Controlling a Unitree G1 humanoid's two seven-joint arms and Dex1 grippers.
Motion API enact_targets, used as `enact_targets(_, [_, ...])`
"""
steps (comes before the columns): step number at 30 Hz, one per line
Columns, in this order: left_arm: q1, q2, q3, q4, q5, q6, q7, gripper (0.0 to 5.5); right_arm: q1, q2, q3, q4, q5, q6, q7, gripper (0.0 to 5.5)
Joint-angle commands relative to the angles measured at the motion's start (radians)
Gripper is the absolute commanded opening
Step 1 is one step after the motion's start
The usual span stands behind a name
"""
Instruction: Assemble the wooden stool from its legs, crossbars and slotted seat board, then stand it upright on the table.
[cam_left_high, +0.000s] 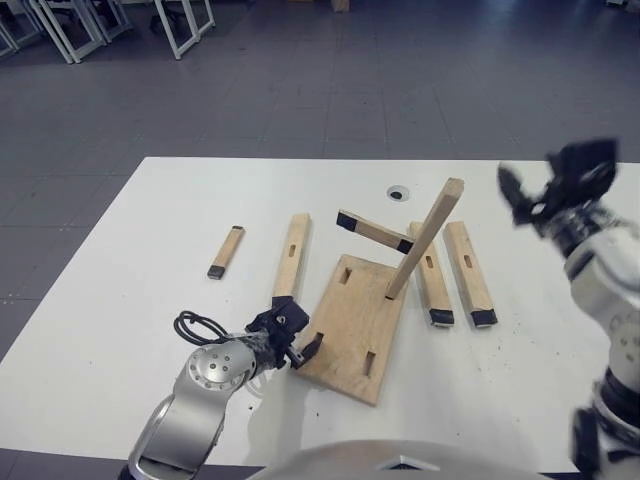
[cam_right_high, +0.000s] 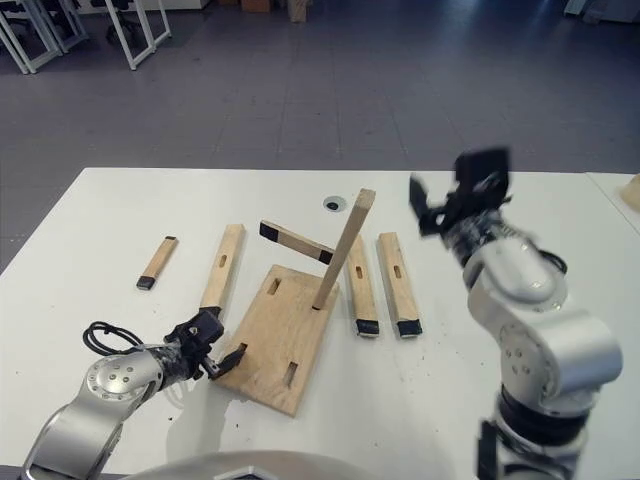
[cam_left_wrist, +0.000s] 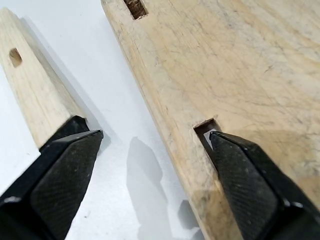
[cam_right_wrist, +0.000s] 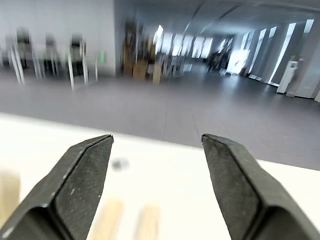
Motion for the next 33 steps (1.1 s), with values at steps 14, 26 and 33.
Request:
enact_targets(14, [-0.307, -0.220, 0.225, -0.033, -0.165, 0.261, 0.161, 3.97, 0.237, 0.026, 0.094, 0.099, -0.204, -0.188, 0.130, 3.39])
enact_targets(26, [-0.365, -0.290, 0.228, -0.009, -0.213, 0.274, 0.271, 3.97, 0.269, 0.313, -0.048, 0.286, -0.149, -0.130, 0.117, 4.03])
enact_targets(33, [-0.389, -0.284, 0.240, -0.005, -0.248, 0.281, 0.284, 3.97, 0.349, 0.320, -0.019, 0.398, -0.204, -0.199, 0.142, 4.03])
